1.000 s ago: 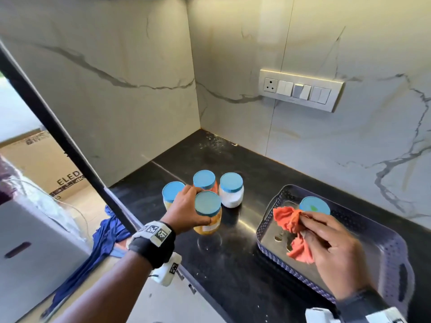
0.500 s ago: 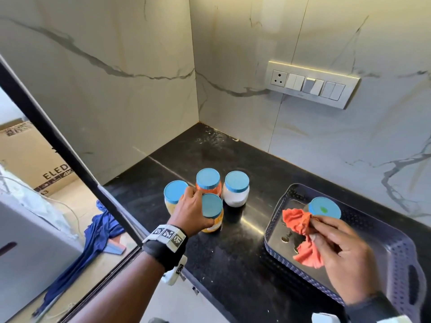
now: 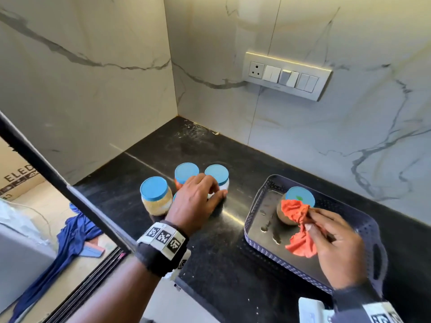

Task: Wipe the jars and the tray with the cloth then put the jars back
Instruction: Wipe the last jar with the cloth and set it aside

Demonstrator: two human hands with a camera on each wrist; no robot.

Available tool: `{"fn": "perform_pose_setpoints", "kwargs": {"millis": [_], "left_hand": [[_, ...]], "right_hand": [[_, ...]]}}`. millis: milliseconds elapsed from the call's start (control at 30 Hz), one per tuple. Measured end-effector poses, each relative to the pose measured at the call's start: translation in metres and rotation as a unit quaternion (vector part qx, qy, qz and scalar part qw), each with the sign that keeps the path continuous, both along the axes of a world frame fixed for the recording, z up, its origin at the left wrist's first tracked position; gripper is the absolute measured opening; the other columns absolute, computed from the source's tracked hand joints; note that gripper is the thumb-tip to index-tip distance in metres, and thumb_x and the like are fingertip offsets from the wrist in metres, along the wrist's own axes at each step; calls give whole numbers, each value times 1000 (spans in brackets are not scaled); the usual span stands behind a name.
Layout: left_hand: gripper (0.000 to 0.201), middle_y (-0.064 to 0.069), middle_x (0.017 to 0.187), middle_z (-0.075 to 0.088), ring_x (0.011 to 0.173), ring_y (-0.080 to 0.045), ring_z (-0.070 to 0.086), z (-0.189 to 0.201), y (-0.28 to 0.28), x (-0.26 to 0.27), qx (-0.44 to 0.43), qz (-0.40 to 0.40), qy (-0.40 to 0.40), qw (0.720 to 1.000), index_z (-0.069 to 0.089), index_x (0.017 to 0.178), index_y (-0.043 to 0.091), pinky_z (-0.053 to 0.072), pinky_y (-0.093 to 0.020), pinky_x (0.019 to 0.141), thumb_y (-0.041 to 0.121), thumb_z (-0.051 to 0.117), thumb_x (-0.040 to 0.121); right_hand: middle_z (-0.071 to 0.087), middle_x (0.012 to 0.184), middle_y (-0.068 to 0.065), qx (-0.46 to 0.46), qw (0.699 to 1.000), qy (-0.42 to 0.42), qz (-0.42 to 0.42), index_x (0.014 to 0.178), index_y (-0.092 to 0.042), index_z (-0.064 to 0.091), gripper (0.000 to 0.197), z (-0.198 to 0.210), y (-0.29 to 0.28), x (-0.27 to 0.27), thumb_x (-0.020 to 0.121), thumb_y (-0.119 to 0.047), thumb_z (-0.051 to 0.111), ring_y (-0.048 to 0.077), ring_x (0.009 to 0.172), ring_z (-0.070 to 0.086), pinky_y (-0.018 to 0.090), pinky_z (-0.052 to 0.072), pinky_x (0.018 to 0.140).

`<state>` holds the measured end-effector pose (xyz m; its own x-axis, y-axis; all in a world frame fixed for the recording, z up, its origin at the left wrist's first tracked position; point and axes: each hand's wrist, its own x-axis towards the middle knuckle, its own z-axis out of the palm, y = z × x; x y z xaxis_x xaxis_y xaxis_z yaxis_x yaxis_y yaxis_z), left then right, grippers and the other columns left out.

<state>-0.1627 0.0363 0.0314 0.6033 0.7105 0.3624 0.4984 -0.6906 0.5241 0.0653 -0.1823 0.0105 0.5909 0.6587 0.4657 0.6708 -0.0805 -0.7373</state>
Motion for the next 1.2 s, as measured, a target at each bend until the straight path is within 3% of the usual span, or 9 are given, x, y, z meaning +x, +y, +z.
{"fn": "perform_pose_setpoints", "kwargs": {"millis": [133,200,267,400,533,833,1000,1100,1200], "left_hand": [[15,-2,84,65,79,-22,56,5,-17,65,-20,-51,-37,998,64,86,12,44,-34,71,24,66,96],[4,-3,92,67,87,-22,59,4,-25,100,-69,-77,-13,995,67,93,13,46,-33,78,15,64,95],[17,-5,103,69,98,-24,62,-3,-34,132,-104,-93,23,990,69,105,14,45,-31,86,11,63,90],[63,-9,122,64,113,-31,59,-26,-47,184,-111,-103,139,979,60,125,14,47,-39,96,44,77,72],[96,-6,124,57,114,-30,55,-46,-49,216,-76,-86,262,958,47,128,15,50,-42,96,78,68,58],[90,-11,130,50,121,-31,53,-56,-44,247,-52,-96,306,946,43,133,11,49,-38,100,69,73,71],[86,-7,125,52,116,-25,54,-37,-42,248,-67,-115,265,955,48,129,12,49,-32,95,66,76,69],[83,-1,114,49,106,-22,56,-10,-36,238,-107,-115,169,973,51,125,16,49,-29,88,59,85,63],[84,4,119,49,106,-13,54,25,-36,222,-179,-147,55,971,50,130,21,50,-26,90,48,93,63]], "right_hand": [[71,110,-7,29,998,12,-62,110,-13,77,38,5,-19,21,81,12,73,13,100,68,21,52,92],[72,110,-4,44,995,32,-88,111,-15,76,39,8,-33,35,83,12,72,18,101,69,23,53,91],[73,109,1,45,992,37,-114,110,-11,77,35,11,-47,49,83,11,72,22,101,70,21,52,91],[73,109,1,49,987,49,-143,110,-9,78,32,22,-72,70,85,10,71,17,99,70,11,50,87],[73,107,-3,54,984,69,-157,109,-12,78,35,24,-81,87,84,11,71,7,98,68,3,46,84],[73,107,-7,63,980,100,-161,107,-17,79,36,24,-80,105,85,10,70,8,98,69,12,52,84],[73,107,-7,51,980,106,-159,106,-17,79,35,20,-68,104,85,9,70,7,98,69,12,52,84],[74,107,-5,48,977,117,-172,108,-16,78,35,18,-63,103,85,9,70,7,99,69,11,52,84],[75,106,-4,58,974,147,-163,107,-23,77,37,19,-55,96,86,7,70,7,99,70,9,50,83]]}}
